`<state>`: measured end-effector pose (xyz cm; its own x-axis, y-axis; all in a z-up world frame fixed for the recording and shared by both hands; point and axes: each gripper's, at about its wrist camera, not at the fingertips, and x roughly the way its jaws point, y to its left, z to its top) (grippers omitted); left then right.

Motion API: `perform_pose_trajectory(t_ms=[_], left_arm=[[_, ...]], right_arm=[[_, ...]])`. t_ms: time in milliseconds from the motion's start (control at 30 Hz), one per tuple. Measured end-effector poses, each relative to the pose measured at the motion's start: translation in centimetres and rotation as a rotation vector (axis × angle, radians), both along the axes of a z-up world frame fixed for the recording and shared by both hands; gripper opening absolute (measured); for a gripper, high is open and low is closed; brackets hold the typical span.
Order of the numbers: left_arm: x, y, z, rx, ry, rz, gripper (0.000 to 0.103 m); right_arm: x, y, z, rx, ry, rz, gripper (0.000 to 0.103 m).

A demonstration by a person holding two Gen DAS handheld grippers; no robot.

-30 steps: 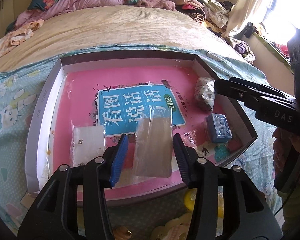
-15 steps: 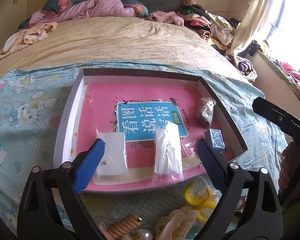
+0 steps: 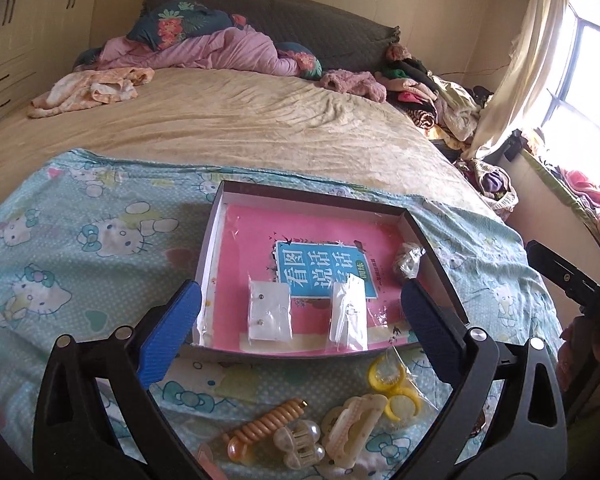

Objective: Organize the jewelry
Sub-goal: 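Lift both tools back from the tray toward the remaining items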

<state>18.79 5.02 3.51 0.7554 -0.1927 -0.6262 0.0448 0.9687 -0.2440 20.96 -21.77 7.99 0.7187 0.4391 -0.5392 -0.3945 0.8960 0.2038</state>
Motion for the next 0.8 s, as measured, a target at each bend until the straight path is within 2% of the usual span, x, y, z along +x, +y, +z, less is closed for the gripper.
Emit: perform_pose_trajectory(t_ms=[433,800], left_arm=[[-3.5,0.4,2.3,0.001,-0.05,-0.005,0.093],[-6.0,0.4,2.5,0.03,-0.056,-0.011,0.093]], right_arm=[[-3.7,0.3,1.7,0.008,-0.041,0.035,0.095],[-5.8,1.0,1.3,0.0,-0.028,0.07,0.095]])
